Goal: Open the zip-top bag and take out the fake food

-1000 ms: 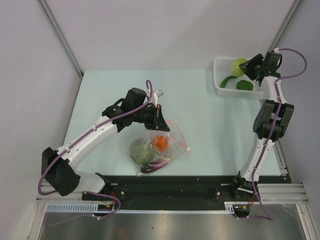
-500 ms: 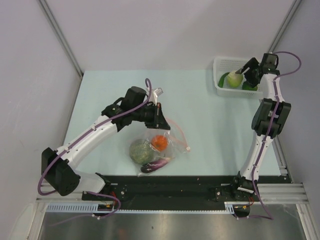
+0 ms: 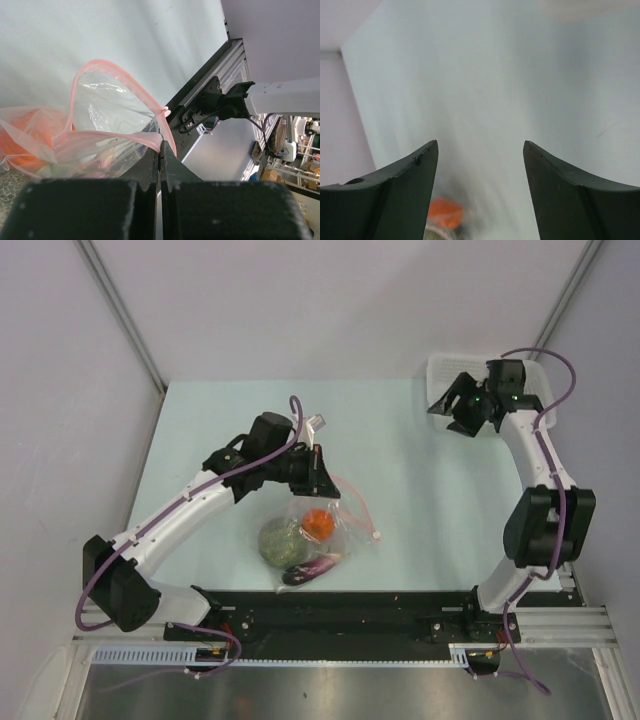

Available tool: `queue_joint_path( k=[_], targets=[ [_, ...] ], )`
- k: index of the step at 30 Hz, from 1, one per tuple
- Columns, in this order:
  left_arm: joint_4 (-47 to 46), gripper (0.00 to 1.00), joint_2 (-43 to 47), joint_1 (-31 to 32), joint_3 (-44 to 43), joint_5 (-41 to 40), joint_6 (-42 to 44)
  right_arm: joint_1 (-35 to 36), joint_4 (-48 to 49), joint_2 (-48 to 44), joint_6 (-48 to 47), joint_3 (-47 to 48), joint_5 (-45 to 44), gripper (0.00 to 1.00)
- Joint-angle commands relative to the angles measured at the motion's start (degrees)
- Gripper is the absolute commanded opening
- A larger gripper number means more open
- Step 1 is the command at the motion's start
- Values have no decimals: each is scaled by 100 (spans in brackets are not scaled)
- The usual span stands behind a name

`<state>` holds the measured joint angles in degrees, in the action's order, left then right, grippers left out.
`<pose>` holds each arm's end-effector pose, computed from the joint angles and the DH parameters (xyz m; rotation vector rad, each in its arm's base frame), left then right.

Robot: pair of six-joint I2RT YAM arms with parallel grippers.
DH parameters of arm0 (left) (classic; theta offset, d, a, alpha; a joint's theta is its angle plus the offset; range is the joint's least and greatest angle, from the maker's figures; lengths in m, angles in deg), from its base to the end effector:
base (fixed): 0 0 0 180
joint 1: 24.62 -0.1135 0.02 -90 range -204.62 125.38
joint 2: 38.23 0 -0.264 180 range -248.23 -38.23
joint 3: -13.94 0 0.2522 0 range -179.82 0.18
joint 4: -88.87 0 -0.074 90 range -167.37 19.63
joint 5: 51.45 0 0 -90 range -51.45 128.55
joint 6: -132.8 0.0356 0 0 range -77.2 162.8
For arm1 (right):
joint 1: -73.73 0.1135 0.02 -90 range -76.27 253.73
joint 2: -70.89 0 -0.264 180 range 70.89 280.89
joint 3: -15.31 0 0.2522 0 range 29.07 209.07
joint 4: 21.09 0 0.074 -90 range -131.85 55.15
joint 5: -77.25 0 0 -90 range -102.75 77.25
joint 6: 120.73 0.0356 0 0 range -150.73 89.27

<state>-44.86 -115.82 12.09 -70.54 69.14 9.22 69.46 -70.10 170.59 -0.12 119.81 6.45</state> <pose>0.2253 -0.1906 0.3352 0.3817 2.4281 -1.2087 0.3927 -0.0176 0.3198 0.5479 2.3078 0.6173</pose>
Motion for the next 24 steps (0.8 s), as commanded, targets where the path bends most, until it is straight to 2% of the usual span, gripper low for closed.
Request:
queue_joint_path(
  k=[1,4,7,11,14,19,20,24],
  targets=[
    [9,0,94,-23,-381,-96,45,871,-210,-897,94,-697,365,72],
    [115,0,-20,-23,-504,-115,80,1759,-325,-1311,173,-1163,443,72],
    [115,0,15,-23,-504,-53,-8,2289,-448,-1645,435,-1514,365,71],
    [185,0,41,-23,-513,-44,115,3333,-142,-1945,927,-1858,295,60],
    [159,0,41,-23,-487,-18,107,3731,0,-1946,1218,-1981,155,54],
    [159,0,50,-23,-522,70,106,4373,307,-1981,1526,-2235,-101,49],
    [159,0,41,-15,-522,87,115,4426,447,-1946,1605,-2349,-57,46],
    [27,0,-20,-6,-522,254,-51,4690,1071,-1744,1939,-2639,31,45]
  ],
)
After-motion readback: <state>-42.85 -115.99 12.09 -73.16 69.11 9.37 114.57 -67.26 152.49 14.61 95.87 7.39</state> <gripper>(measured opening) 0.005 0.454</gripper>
